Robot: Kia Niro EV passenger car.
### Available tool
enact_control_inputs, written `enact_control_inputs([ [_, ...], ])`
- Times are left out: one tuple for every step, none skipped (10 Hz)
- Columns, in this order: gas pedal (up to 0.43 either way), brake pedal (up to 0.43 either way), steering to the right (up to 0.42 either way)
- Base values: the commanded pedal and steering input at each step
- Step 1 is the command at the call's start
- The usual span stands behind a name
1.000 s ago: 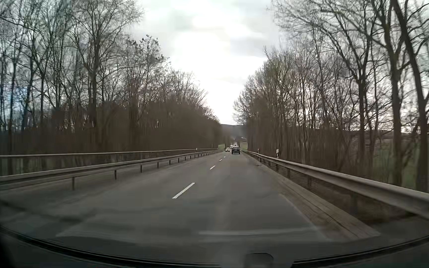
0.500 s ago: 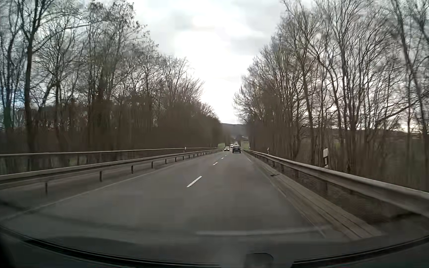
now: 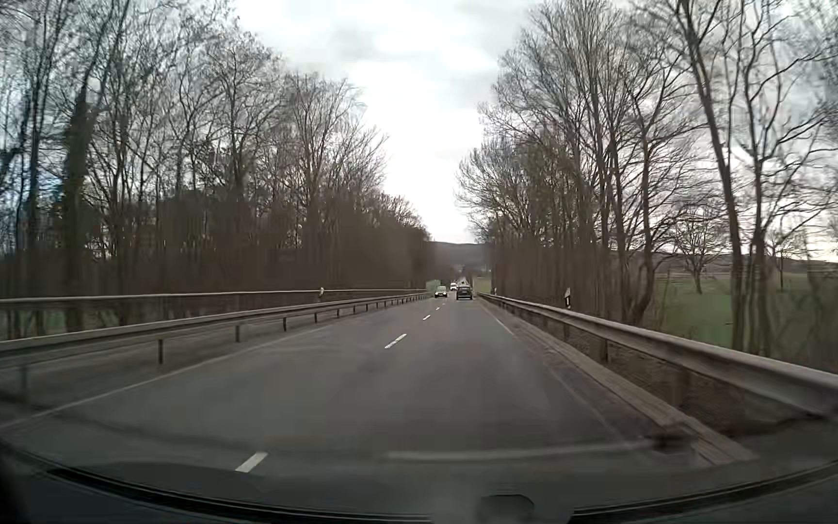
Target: Follow the waypoints while adhering to traffic rules and regulations
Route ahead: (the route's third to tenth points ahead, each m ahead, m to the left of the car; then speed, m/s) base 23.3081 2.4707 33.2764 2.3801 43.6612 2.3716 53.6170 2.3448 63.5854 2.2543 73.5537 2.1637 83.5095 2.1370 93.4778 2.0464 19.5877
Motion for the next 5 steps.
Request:
enact_control_inputs([
  [0.157, 0.000, 0.001],
  [0.157, 0.000, 0.002],
  [0.157, 0.000, 0.002],
  [0.157, 0.000, 0.002],
  [0.157, 0.000, 0.002],
])
